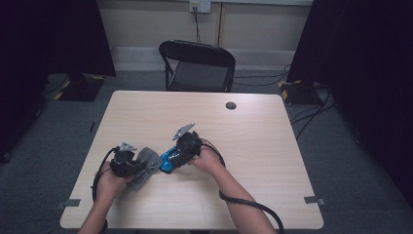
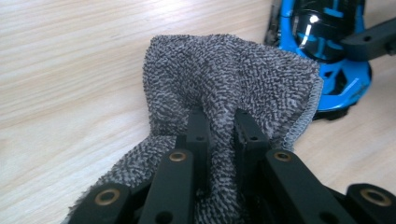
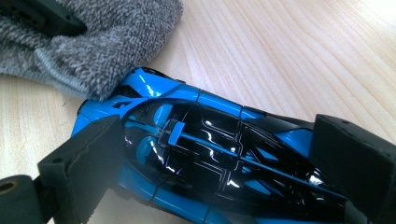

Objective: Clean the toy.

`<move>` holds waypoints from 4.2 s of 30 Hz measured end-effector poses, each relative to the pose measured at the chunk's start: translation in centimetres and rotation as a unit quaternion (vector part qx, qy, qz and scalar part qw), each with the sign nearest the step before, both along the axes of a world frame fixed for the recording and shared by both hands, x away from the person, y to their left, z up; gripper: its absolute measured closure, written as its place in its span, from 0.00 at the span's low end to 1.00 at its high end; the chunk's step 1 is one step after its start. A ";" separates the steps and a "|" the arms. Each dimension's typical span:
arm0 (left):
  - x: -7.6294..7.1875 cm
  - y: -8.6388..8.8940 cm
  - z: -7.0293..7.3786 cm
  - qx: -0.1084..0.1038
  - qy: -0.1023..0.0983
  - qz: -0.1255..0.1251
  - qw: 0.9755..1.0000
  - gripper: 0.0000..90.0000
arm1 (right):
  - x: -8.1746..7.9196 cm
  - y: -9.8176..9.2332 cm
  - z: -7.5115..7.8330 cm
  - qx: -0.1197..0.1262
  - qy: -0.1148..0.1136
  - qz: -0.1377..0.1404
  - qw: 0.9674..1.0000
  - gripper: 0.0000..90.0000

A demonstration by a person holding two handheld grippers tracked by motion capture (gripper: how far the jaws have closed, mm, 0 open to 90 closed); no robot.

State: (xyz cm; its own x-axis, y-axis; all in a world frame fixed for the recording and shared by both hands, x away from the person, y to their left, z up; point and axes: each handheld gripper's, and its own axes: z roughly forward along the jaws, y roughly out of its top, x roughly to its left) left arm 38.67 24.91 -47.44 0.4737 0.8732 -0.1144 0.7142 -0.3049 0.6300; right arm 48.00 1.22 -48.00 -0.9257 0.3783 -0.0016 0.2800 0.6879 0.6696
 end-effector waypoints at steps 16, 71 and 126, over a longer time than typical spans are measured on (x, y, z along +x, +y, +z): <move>-1.1 -2.2 0.3 0.008 0.015 -0.043 0.999 0.88 | 0.0 0.0 0.0 0.002 -0.001 -0.001 1.000 0.04; -2.5 -2.5 4.4 -0.072 -0.049 -0.085 0.993 0.87 | 0.0 -0.6 -0.4 0.026 -0.011 0.011 1.000 0.05; -2.6 -5.0 0.3 -0.021 0.022 -0.102 0.994 0.87 | -0.1 -0.7 -0.5 0.029 -0.014 0.008 0.999 0.05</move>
State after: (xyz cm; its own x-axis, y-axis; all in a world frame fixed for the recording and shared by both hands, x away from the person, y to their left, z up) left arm 36.04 19.88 -47.14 0.6337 0.7539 -0.1732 0.6675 -0.4199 0.6149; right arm 47.92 0.51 -48.47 -0.9315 0.3637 -0.0064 0.2495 0.6515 0.7164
